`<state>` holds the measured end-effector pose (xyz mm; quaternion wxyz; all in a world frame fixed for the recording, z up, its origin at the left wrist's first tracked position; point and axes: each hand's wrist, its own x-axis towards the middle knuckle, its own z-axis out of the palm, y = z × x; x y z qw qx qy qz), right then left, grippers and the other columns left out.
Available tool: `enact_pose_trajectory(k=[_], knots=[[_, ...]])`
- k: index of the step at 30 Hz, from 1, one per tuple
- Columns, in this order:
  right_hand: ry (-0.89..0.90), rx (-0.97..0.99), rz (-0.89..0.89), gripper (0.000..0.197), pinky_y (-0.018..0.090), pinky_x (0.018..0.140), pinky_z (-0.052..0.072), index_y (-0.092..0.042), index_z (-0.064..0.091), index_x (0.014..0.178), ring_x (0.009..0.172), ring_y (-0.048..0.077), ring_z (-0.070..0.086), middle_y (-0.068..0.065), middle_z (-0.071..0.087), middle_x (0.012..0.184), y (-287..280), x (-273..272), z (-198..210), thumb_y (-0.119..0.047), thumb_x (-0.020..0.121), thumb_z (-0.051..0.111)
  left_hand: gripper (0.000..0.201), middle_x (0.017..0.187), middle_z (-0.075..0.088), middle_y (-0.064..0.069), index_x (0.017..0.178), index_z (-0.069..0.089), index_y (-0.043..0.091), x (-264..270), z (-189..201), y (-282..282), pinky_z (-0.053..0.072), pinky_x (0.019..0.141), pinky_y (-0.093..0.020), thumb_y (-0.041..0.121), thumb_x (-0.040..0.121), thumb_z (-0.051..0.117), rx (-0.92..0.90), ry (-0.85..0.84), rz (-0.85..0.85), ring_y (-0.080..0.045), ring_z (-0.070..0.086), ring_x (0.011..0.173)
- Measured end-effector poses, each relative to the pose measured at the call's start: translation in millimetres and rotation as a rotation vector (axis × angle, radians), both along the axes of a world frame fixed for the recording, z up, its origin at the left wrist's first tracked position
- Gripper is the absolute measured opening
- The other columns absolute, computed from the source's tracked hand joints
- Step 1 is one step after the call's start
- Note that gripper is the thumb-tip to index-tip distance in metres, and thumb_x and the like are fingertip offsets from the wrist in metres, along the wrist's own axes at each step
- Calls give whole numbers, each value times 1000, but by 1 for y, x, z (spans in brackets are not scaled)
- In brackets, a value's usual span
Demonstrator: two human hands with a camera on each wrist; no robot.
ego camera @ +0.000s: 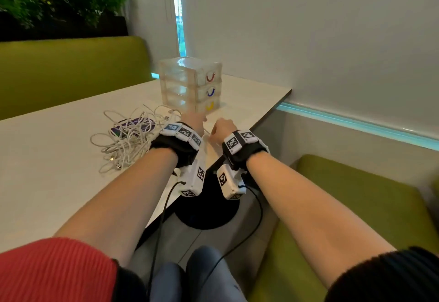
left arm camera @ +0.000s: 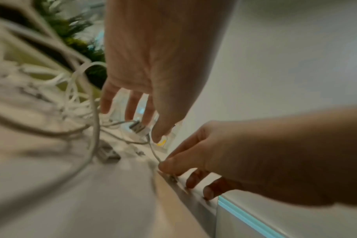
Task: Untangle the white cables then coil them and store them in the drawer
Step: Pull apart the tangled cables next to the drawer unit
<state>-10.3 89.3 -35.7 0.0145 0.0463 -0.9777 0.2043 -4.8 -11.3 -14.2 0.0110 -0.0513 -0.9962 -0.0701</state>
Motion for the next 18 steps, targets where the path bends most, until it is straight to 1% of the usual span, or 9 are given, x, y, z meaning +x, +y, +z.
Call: enact_pose_trajectory(k=[2, 4, 7, 9, 11, 12, 14, 16, 18], knots=[[16, -32, 4, 18, 37, 78, 54, 0, 66, 96, 91, 33, 64, 19, 67, 100, 1, 1, -5, -10, 84, 58, 57, 148, 35, -12, 145, 30, 23, 1, -3, -2, 29, 110, -35, 15, 93, 51, -7, -21, -18, -31, 34, 136], [38, -69, 9, 18, 38, 79, 53, -1, 65, 96, 91, 33, 63, 18, 66, 101, 5, -1, -7, -10, 85, 54, 62, 147, 35, -13, 147, 27, 27, 3, 2, 0, 32, 108, -36, 18, 92, 54, -58, -54, -57, -33, 36, 133], [61, -210, 26, 16, 36, 74, 53, -1, 63, 96, 83, 25, 61, 19, 69, 98, 16, -7, -7, -12, 89, 54, 45, 139, 46, -10, 137, 46, 23, 0, 7, 7, 38, 103, -32, 16, 93, 52, -115, -64, -98, -27, 46, 127], [133, -308, 28, 15, 38, 74, 54, -1, 63, 94, 82, 27, 60, 20, 69, 95, 21, -9, -6, -12, 89, 54, 33, 131, 56, -9, 127, 57, 15, -1, 9, 14, 41, 99, -31, 16, 96, 46, -95, -42, -123, -25, 53, 120], [207, -374, 8, 15, 46, 80, 53, -1, 61, 95, 89, 34, 61, 21, 66, 96, 24, -9, -6, -14, 90, 54, 31, 120, 63, -14, 118, 62, 5, -1, 11, 22, 45, 91, -32, 13, 97, 41, 9, 3, -129, -29, 58, 111], [243, -417, -2, 16, 47, 81, 52, -3, 59, 97, 89, 35, 60, 22, 65, 96, 24, -7, -6, -16, 90, 53, 30, 117, 64, -17, 114, 63, 1, -1, 14, 25, 45, 90, -33, 10, 97, 40, 63, 18, -135, -30, 59, 108], [297, -550, -14, 19, 44, 78, 51, -5, 50, 104, 80, 30, 59, 22, 65, 93, 26, -1, -6, -17, 90, 54, 28, 113, 65, -18, 111, 64, -2, -1, 18, 28, 46, 89, -33, 6, 96, 42, 175, 53, -136, -30, 61, 102], [332, -637, 0, 31, 41, 78, 51, -5, 42, 116, 79, 27, 60, 19, 65, 92, 26, 7, -6, -17, 91, 54, 27, 102, 66, -22, 107, 65, -4, -2, 22, 27, 46, 83, -31, 4, 96, 42, 356, 131, -120, -26, 58, 85], [298, -685, 60, 46, 34, 77, 52, -7, 30, 132, 83, 26, 63, 15, 63, 106, 23, 16, -4, -17, 93, 51, 27, 85, 64, -21, 102, 65, -6, -5, 28, 27, 49, 81, -31, 7, 96, 42, 580, 283, -104, -21, 55, 75]])
